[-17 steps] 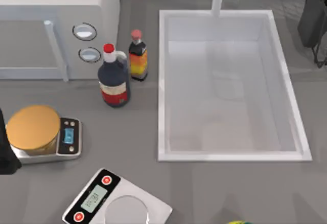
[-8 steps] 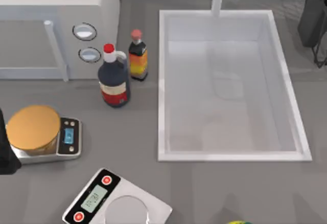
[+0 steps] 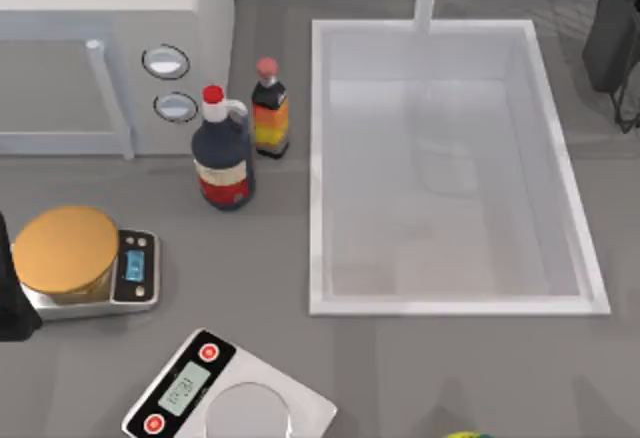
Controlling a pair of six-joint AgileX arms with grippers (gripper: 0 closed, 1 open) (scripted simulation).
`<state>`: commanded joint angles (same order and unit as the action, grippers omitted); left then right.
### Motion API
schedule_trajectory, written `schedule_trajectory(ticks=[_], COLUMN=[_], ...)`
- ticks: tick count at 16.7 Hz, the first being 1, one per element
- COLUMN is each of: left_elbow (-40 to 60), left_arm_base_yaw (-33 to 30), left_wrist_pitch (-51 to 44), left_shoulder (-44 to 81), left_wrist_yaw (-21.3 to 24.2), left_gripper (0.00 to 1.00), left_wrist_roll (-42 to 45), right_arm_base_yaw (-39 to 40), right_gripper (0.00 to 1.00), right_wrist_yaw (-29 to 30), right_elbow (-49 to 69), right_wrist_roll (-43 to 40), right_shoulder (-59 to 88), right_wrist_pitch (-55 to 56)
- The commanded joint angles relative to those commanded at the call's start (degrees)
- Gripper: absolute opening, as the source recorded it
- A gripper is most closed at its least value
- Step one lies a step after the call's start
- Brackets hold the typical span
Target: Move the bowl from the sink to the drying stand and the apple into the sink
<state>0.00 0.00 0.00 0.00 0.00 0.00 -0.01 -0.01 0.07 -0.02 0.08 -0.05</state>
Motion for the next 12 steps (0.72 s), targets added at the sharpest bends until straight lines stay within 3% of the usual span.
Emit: schedule_trajectory(ticks=[5, 12], left_elbow=[0.0, 0.0], left_arm_base_yaw=[0.0, 0.0], left_wrist_pitch=[0.0, 0.0], left_shoulder=[0.0, 0.0], left_wrist_yaw=[0.0, 0.0], left_gripper=[1.0, 1.0], left_wrist_roll=[0.0, 0.0], right_arm_base_yaw=[-2.2, -10.1], right_gripper=[1.0, 1.0], right_wrist_yaw=[-0.7, -0.9], right_elbow=[7.8, 29.5], right_wrist_roll=[-2.6, -11.0], right_shoulder=[9.2, 42.7], right_wrist_pitch=[-8.1, -32.1])
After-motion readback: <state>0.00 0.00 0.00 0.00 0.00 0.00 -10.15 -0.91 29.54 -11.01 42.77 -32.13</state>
